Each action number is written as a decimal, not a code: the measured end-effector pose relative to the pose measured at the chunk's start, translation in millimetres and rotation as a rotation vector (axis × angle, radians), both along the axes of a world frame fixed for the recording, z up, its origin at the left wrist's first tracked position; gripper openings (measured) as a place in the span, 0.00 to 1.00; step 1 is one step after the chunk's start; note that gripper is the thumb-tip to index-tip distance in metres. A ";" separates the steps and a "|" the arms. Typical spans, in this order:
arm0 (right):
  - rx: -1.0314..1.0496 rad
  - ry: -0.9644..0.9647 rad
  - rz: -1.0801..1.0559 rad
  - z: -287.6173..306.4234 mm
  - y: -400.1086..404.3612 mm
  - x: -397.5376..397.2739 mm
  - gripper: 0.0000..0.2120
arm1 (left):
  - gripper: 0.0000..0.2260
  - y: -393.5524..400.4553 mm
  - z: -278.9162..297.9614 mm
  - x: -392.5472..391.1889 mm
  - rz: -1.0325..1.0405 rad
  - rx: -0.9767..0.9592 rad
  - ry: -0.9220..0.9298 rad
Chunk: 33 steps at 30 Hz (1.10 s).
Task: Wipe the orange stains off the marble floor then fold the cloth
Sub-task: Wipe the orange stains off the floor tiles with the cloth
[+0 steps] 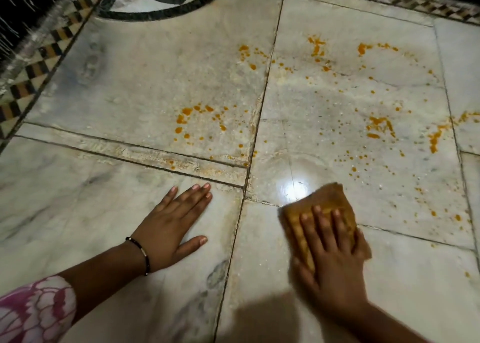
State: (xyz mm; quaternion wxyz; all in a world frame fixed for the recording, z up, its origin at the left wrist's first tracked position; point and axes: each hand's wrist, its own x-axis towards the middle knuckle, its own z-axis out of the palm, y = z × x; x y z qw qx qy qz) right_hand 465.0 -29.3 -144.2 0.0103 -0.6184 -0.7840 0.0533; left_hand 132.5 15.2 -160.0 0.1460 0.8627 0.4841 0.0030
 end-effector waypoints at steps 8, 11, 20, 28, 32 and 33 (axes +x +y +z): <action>0.012 -0.039 0.362 -5.4 86.8 -45.7 0.38 | 0.33 2.0 1.0 -0.4 -0.019 -0.002 0.020; -0.033 -0.034 0.031 -3.2 106.5 0.3 0.38 | 0.33 2.1 3.3 -1.2 -0.011 -0.017 0.019; -0.038 -0.021 0.454 3.8 5.6 -71.5 0.36 | 0.33 0.4 0.5 0.6 -0.001 -0.016 0.008; -0.022 -0.070 0.109 -2.4 101.2 5.3 0.38 | 0.33 2.8 6.0 -0.8 0.000 -0.048 0.011; -0.028 -0.049 0.390 3.8 36.4 -31.4 0.40 | 0.33 0.5 3.6 0.4 0.000 -0.035 0.018; -0.028 -0.030 0.501 4.0 37.3 -50.8 0.39 | 0.33 -0.4 3.9 0.7 0.003 -0.030 0.026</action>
